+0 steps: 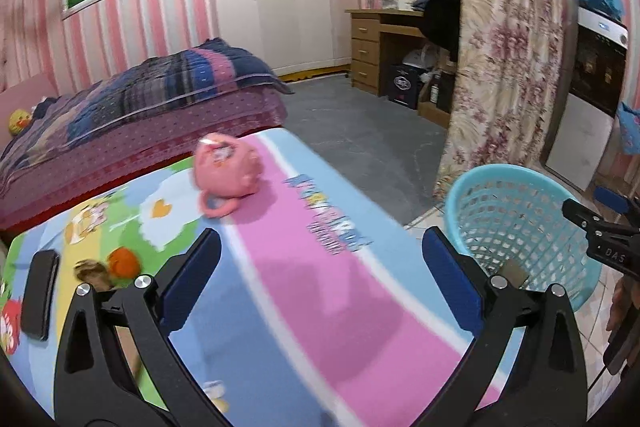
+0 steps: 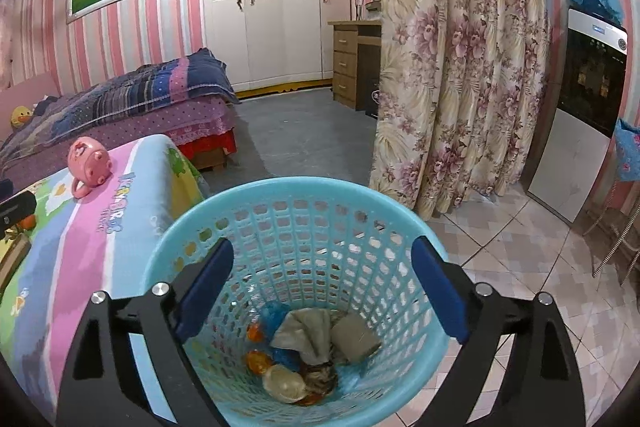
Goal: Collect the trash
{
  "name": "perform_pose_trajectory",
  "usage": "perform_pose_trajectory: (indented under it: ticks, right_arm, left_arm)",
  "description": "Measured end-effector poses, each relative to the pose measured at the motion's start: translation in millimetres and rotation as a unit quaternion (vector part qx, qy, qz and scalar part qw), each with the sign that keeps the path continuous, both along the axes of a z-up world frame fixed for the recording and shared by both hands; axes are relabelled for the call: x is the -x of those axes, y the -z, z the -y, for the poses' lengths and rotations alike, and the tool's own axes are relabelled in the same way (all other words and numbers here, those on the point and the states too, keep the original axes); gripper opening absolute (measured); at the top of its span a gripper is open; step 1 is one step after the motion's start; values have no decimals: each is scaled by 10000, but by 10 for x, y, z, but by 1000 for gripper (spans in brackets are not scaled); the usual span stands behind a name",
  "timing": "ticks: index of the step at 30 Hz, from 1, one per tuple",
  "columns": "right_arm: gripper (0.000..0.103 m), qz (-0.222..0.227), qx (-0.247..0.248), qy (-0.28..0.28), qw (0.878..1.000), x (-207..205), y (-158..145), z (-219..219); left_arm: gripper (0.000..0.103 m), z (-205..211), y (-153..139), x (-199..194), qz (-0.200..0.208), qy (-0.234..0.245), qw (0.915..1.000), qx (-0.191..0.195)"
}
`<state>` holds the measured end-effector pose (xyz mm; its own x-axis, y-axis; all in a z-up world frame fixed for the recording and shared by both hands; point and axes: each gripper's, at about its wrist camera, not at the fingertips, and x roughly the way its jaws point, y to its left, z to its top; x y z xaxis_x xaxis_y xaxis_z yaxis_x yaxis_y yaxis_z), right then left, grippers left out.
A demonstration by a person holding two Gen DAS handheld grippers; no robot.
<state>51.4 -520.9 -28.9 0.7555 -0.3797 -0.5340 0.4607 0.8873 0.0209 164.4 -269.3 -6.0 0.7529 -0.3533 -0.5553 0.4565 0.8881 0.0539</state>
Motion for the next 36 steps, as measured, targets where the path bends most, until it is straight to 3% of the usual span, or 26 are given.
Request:
perform_pose_trajectory:
  ticks: [4, 11, 15, 21, 27, 32, 33, 35, 36]
  right_arm:
    - [89, 68, -17, -163, 9998, -61, -84, -194]
    - [93, 135, -14, -652, 9978, -344, -155, -711]
    - [93, 135, -19, -885, 9960, -545, -142, -980]
    - [94, 71, -122, -1230, 9923, -901, -48, -1343]
    - [94, -170, -265, -1464, 9887, -1213, 130, -1591]
    - [94, -370, -253, -1555, 9868, -1348, 255, -1701]
    - [94, -394, -248, -1565, 9866, -1371, 265, -1715]
    - [94, -435, -208, -1598, 9860, -1407, 277, -1750]
    - [94, -446, -170, -1616, 9857, -1422, 276, -1774]
  left_arm:
    - [97, -346, -56, -64, -7, -279, 9996, 101]
    - [97, -1147, -34, -295, -42, -997, 9950, -51]
    - [97, -1658, 63, -541, -197, -1508, 9882, -196]
    - [97, -2220, 269, -853, -616, -2086, 9761, 32]
    - [97, -2255, 512, -1070, -857, -2113, 9735, -202]
    - [97, -2184, 670, -1214, -1119, -2011, 9731, -120]
    - [95, -2164, 700, -1248, -1148, -2010, 9727, -161]
    - [72, -2141, 742, -1281, -1210, -1926, 9736, -173]
    - [66, -2146, 765, -1302, -1322, -1804, 9746, -96]
